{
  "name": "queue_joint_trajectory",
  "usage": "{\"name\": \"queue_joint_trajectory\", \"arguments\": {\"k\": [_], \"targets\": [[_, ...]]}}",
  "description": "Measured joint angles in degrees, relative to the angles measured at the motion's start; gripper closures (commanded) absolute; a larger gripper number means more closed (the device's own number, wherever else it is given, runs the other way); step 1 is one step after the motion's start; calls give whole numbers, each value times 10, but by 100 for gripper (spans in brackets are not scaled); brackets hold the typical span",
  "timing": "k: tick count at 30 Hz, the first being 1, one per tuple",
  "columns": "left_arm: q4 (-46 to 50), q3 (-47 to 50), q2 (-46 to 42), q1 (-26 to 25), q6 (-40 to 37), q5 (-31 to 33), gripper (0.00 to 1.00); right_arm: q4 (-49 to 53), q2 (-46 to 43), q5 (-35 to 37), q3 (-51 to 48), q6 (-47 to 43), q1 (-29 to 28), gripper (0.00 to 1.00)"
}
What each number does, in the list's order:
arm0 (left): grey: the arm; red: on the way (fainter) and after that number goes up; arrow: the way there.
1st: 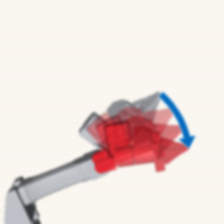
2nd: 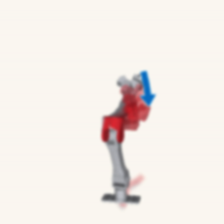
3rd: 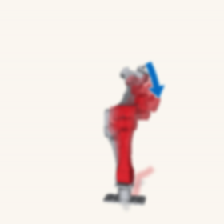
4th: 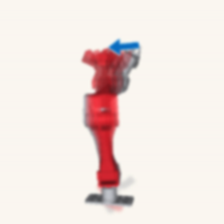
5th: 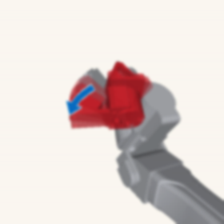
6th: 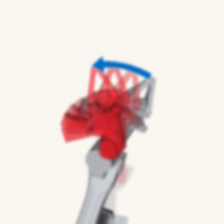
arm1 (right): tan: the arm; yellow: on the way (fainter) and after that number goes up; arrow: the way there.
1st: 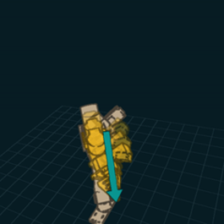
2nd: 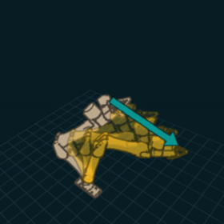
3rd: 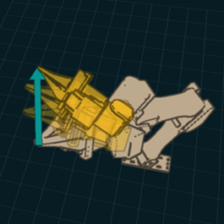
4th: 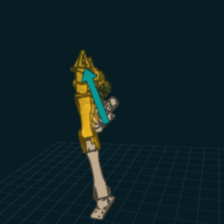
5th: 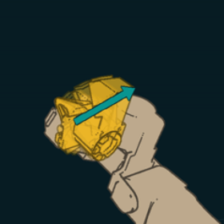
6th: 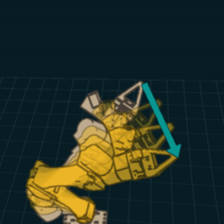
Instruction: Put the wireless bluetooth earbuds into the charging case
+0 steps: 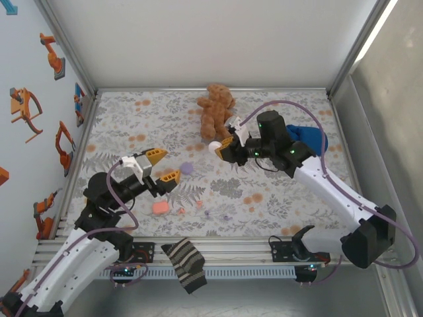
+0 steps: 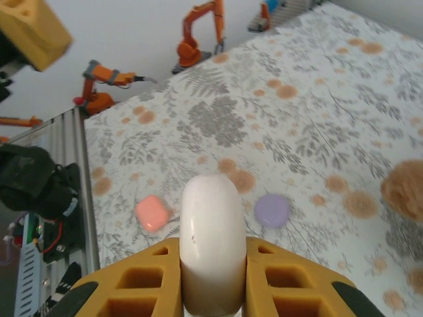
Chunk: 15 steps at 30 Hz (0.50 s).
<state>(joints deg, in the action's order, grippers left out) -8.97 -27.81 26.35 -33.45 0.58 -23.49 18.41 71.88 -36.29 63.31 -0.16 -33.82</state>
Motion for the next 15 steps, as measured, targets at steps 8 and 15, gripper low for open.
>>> {"name": "queue_joint_trajectory", "arguments": {"k": [8, 15], "targets": [[97, 0, -28, 0, -6, 152, 6, -23, 45, 23, -47, 63, 45, 89], [179, 0, -60, 0, 3, 284, 4, -44, 87, 35, -78, 92, 63, 89]]}}
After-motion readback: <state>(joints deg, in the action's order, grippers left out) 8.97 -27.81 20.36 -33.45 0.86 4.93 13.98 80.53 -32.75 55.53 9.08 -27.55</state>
